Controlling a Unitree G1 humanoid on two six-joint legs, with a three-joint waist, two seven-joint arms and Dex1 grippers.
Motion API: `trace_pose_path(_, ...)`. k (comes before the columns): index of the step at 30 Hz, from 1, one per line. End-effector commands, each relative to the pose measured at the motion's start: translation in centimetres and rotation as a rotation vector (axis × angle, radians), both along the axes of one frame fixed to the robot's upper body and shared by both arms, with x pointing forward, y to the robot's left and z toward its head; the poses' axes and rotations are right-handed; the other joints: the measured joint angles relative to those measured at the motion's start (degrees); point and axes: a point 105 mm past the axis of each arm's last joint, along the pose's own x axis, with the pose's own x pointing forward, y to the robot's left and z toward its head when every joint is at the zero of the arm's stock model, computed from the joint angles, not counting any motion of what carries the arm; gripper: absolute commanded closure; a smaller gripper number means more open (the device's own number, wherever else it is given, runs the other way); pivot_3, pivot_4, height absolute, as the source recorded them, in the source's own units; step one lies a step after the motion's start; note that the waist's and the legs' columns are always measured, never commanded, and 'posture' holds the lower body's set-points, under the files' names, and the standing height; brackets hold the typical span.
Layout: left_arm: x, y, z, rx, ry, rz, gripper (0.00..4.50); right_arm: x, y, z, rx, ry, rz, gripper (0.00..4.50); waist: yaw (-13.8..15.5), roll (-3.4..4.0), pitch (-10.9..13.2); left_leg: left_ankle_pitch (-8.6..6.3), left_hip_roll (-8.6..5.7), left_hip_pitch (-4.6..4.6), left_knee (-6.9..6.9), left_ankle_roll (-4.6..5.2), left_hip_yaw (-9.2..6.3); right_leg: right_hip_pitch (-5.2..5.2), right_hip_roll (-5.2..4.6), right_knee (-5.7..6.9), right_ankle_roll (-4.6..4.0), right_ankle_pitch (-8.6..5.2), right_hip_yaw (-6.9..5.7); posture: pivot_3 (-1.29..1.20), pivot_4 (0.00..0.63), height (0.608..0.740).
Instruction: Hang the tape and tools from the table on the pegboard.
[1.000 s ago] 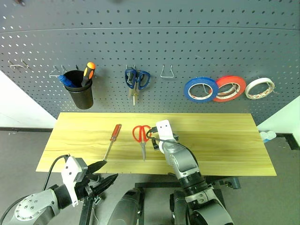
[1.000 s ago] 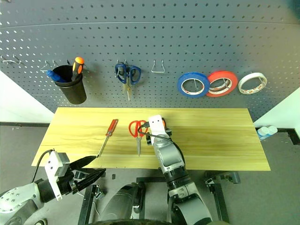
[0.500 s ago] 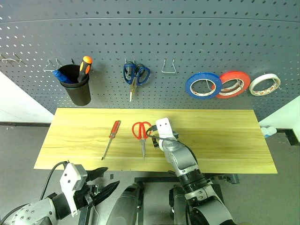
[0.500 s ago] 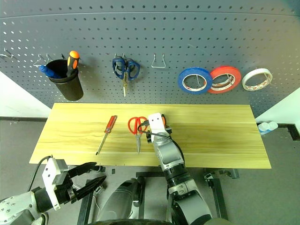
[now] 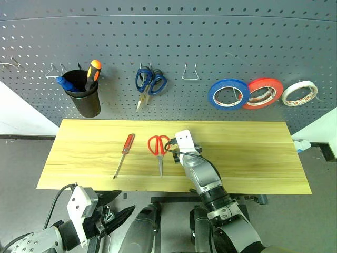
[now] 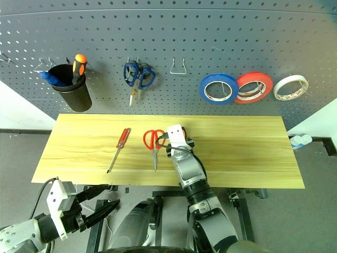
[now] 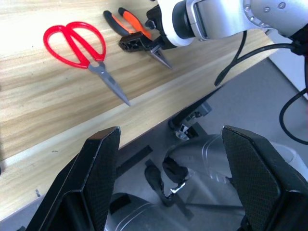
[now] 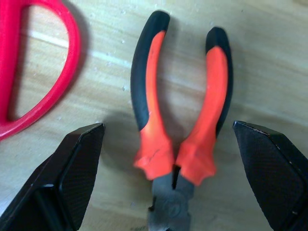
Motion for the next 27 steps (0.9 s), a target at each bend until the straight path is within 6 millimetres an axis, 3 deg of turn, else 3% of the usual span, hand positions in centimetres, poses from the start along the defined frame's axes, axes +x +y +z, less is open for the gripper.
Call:
trace_pose_path(1, -0.3, -0.5, 0.5, -0.017, -0.007, -0.011, 0.99, 0.4, 0.4, 0.7, 0.011, -0.025, 0.002, 0.02, -0.01, 0.00, 0.00, 0.00, 0.00, -0.02, 0.00, 0.00, 0.00, -0.03, 0.00, 0.00, 0.00, 0.00, 0.00, 0.03, 0.316, 0.680)
trace_pose_path(9, -0.2, -0.5, 0.6, -0.016, -0.011, -0.009, 0.99, 0.3, 0.6, 0.7, 0.025, -0.010, -0.002, 0.02, -0.04, -0.01, 0.00, 0.04, 0.00, -0.40, 0.05, -0.04, 0.00, -0.43, 0.01, 0.09, 0.14, 0.08, 0.00, 0.03, 0.316, 0.680)
trace_pose_path(16, -0.2, -0.7, 0.5, -0.017, -0.011, -0.007, 0.99, 0.2, 1.3, 0.8, 0.140, 0.088, -0.048, 0.02, 0.06, -0.02, -0.01, 0.07, 0.00, -0.43, 0.06, -0.08, 0.00, -0.46, 0.01, 0.11, 0.13, 0.08, 0.00, 0.03, 0.313, 0.680)
trace_pose_path(27, -0.5, -1.1, 0.3, -0.028, -0.011, 0.004, 0.99, 3.3, 2.3, 3.1, 0.149, 0.134, -0.019, 0.02, -1.24, 0.00, 0.00, 0.10, 0.01, -0.53, 0.05, -0.12, 0.01, -0.58, 0.02, 0.15, 0.14, 0.11, -0.01, 0.00, 0.311, 0.680)
